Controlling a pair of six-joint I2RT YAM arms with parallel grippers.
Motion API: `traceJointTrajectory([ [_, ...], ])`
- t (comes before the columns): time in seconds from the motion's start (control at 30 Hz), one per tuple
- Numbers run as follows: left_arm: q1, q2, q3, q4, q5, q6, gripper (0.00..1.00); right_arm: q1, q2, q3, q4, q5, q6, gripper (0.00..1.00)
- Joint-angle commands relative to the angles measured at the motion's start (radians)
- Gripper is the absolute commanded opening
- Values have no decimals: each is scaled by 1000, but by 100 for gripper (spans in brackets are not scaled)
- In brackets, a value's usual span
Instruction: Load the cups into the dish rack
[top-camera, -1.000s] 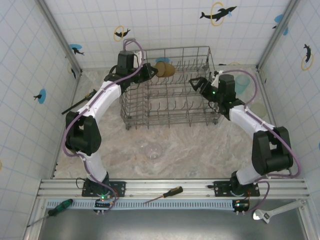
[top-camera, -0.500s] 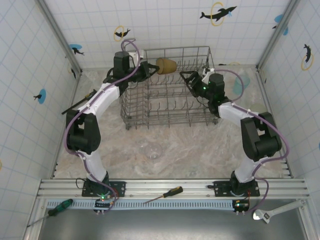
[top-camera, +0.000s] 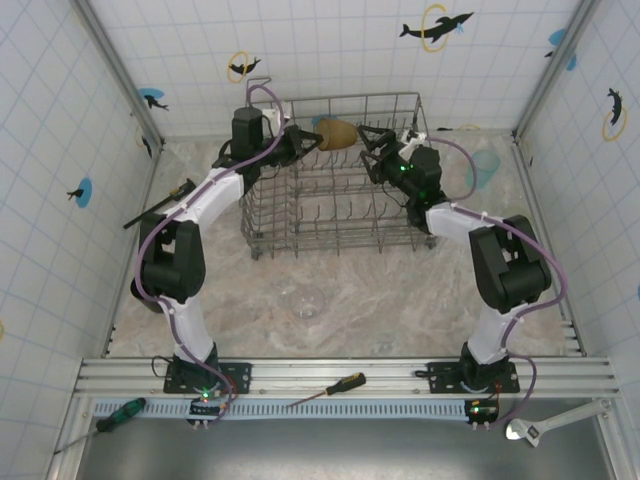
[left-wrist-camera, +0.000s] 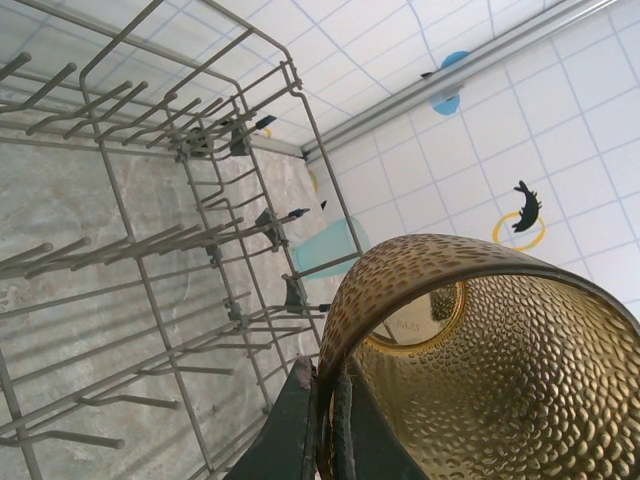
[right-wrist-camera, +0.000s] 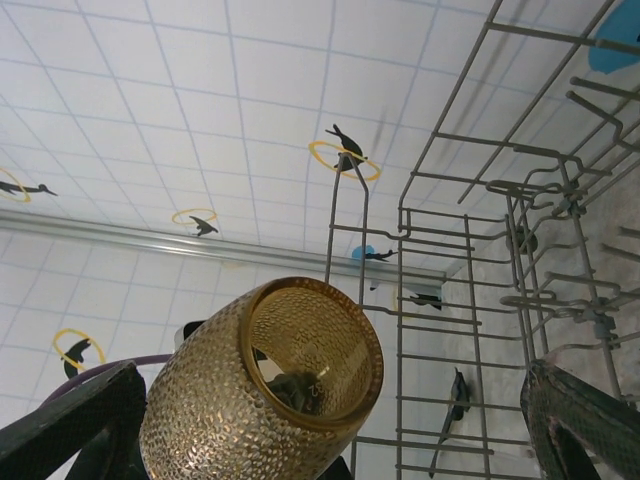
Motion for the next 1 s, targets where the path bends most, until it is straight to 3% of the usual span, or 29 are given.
traceJointTrajectory([
  [0.0, 4, 16, -7, 64, 31, -25, 0, 20, 29, 62, 71, 37, 62, 100],
  [0.57, 4, 9, -67, 124, 48, -70, 0, 70, 154, 202, 105, 59, 209, 99],
  [0.73, 3, 5, -78, 124, 45, -70, 0, 70, 157, 199, 101, 72, 214, 89],
  [0.97, 4, 16, -78, 122, 55, -79, 0, 72, 168, 193, 143, 67, 236, 67],
])
